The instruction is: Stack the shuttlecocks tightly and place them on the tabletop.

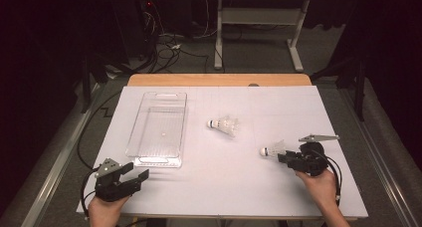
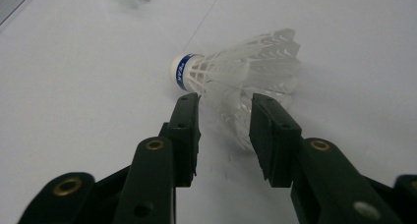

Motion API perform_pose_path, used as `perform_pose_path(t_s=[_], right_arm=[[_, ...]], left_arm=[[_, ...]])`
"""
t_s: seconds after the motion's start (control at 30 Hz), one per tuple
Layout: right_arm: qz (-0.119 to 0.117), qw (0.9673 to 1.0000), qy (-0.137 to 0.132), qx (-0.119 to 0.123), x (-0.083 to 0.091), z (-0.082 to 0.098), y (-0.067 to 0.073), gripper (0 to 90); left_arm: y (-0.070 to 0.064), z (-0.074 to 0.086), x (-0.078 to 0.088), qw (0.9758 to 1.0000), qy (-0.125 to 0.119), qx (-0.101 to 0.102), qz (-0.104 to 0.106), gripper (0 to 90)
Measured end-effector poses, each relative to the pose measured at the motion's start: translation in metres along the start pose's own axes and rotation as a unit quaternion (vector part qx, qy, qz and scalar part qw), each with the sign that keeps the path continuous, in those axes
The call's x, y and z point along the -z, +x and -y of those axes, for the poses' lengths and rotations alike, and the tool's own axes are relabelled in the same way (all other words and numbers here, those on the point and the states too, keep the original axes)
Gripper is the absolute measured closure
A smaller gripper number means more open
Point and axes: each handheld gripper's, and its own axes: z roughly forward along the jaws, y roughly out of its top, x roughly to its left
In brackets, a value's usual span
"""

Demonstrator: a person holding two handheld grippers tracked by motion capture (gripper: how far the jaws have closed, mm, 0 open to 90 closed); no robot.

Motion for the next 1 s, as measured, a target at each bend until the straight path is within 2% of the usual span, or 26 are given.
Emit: perform_pose_path(t_s=[0.7,1.0], right_arm=[[-0.028,0.9993,0.005,0.023,-0.0065,-0.0013,0.0055,85.4],[-0.039,0.9988,0.007,0.027,-0.0059,-0.0015,0.0057,90.0]], left_arm=[[-0.0001,0.0001,0.0002,1.0,-0.001,0.0,-0.001,33.4],[-0.0004,0.0002,0.0003,1.0,-0.001,0.0,-0.001,33.4]])
